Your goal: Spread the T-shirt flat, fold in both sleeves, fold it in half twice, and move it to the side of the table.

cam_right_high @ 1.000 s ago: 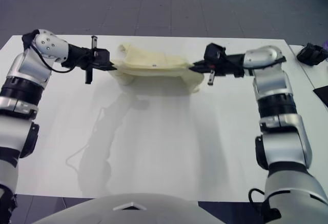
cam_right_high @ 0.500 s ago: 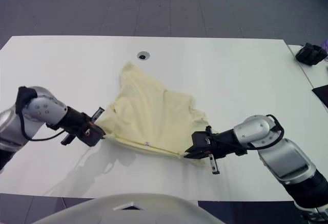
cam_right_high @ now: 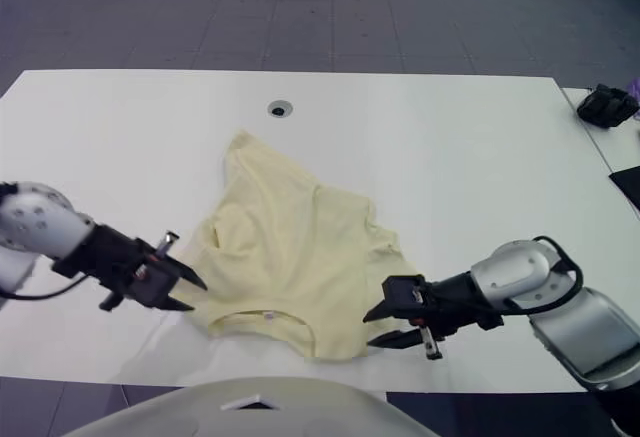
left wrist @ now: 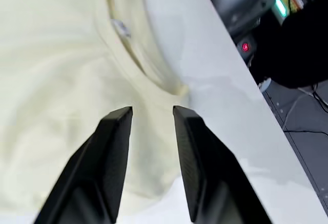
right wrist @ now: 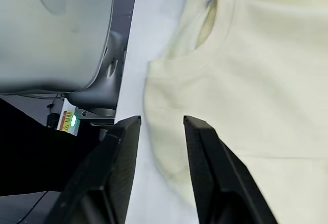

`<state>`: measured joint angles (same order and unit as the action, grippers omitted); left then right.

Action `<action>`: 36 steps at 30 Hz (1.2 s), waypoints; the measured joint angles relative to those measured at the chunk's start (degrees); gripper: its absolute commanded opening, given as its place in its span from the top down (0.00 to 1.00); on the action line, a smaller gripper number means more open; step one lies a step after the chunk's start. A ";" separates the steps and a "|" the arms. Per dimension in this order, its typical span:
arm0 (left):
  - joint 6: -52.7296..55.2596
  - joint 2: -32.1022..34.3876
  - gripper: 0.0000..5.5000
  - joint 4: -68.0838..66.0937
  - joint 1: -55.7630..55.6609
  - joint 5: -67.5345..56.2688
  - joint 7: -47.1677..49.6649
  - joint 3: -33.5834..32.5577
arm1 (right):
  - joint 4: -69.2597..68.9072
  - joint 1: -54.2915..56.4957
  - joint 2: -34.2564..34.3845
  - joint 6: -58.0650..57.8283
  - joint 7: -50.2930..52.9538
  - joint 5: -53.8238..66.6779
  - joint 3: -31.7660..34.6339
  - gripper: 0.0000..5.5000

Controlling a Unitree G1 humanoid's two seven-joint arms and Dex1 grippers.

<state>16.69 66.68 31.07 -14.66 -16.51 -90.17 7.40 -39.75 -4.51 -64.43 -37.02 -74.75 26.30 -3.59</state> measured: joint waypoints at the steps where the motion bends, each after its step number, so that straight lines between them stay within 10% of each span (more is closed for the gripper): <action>1: 1.99 0.41 0.59 -1.86 -2.53 -1.65 0.59 -2.66 | 1.35 2.31 0.45 -0.26 1.82 -0.10 1.11 0.58; 19: 8.47 -9.88 0.02 -18.73 4.98 12.01 25.68 2.56 | 7.63 -4.68 4.42 6.52 20.29 -15.22 6.79 0.04; 36: 5.36 -8.94 0.02 -24.38 4.84 17.99 27.29 4.85 | 13.68 -6.85 8.44 14.51 27.69 -26.63 -1.25 0.02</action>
<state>22.05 57.74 6.69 -9.82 1.48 -62.88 12.25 -26.07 -11.36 -55.99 -22.51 -47.07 -0.32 -4.84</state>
